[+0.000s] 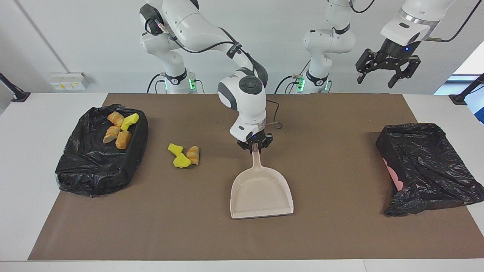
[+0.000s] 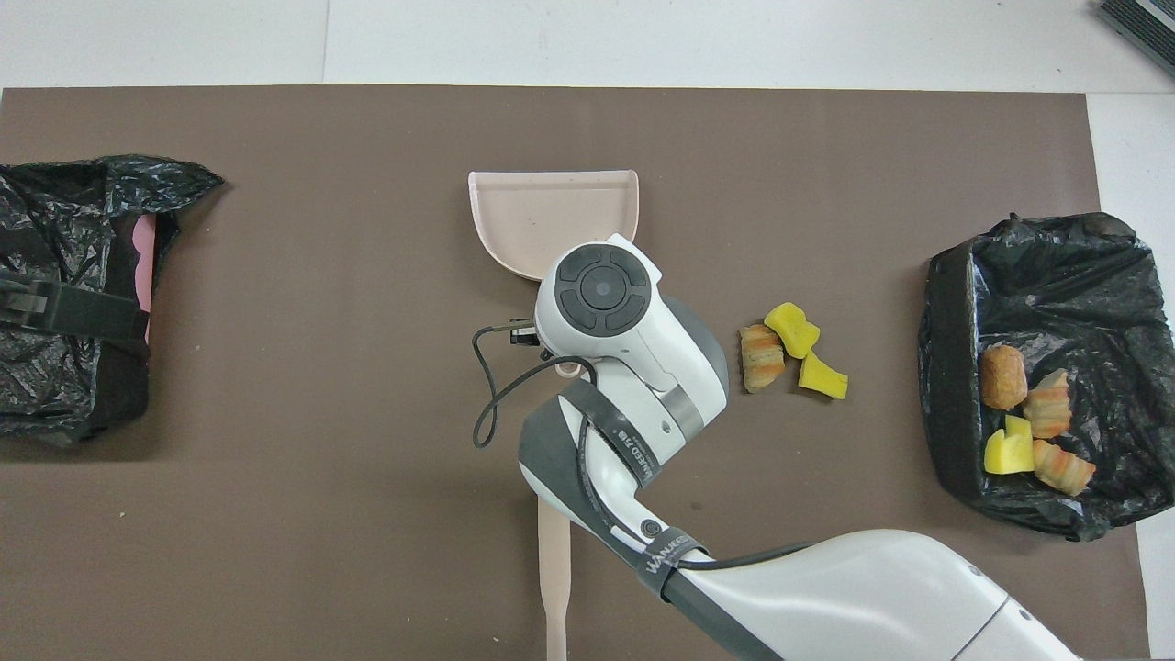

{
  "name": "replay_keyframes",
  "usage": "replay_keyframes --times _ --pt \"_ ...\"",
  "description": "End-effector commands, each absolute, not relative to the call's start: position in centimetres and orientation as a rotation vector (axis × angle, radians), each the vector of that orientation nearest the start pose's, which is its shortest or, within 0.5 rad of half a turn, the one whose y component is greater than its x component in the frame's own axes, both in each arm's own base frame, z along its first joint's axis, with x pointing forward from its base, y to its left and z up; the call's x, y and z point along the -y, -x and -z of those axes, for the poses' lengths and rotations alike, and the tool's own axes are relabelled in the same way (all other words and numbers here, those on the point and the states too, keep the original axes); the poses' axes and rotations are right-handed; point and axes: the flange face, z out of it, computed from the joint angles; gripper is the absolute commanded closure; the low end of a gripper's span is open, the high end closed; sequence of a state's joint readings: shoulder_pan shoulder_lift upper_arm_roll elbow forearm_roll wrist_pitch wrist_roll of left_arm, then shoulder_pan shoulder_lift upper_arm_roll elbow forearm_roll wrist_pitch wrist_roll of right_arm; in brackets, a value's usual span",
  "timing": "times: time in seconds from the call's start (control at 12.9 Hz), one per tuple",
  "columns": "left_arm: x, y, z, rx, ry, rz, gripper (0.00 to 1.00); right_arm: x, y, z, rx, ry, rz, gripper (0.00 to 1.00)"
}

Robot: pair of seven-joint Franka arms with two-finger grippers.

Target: Sweep and dump trash in bin

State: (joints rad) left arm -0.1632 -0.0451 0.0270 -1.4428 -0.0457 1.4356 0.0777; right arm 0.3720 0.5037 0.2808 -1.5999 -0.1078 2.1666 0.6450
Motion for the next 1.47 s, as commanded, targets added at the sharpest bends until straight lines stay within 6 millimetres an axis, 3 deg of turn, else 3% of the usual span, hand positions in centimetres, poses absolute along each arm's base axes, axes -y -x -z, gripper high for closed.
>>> replay_keyframes --times 0.0,0.15,0.23,0.31,0.39,0.62,0.85,0.93,1.16,1.24,1.39 --pt "7.2 -51.5 -70.3 -0.361 3.165 0.050 0.00 -39.2 -56.8 -35.3 0.004 3.041 0.075 0.66" --pt "7.2 -51.5 -70.3 -0.361 3.165 0.050 0.00 -39.2 -56.8 -35.3 0.000 3.041 0.071 0.62" --pt "7.2 -51.5 -70.3 -0.361 3.165 0.050 0.00 -39.1 -56.9 -35.3 0.004 3.043 0.071 0.52" --pt "7.2 -51.5 -70.3 -0.361 3.165 0.050 0.00 -39.0 -56.9 -35.4 0.008 3.045 0.071 0.19" --pt "7.2 -51.5 -70.3 -0.361 3.165 0.050 0.00 -39.1 -56.7 -36.0 0.038 3.046 0.078 0.00" --pt "7.2 -51.5 -70.3 -0.361 3.165 0.050 0.00 -38.4 -55.9 -39.4 0.037 3.037 0.116 0.00" --pt "7.2 -51.5 -70.3 -0.361 3.165 0.050 0.00 -34.2 -56.4 -43.8 -0.085 3.038 0.023 0.00" --pt "7.2 -51.5 -70.3 -0.361 3.165 0.050 0.00 -33.6 -55.7 -45.0 -0.044 3.059 0.007 0.00" --pt "7.3 -51.0 -70.0 -0.359 3.165 0.013 0.00 -34.8 -51.3 -47.9 0.041 3.109 -0.067 0.00" --pt "7.4 -51.0 -70.0 -0.361 3.164 0.013 0.00 -35.6 -49.2 -48.2 0.022 3.112 -0.106 0.00" --pt "8.5 -50.7 -69.8 -0.393 3.162 0.010 0.00 -37.2 -44.1 -47.0 -0.012 3.123 -0.147 0.00"
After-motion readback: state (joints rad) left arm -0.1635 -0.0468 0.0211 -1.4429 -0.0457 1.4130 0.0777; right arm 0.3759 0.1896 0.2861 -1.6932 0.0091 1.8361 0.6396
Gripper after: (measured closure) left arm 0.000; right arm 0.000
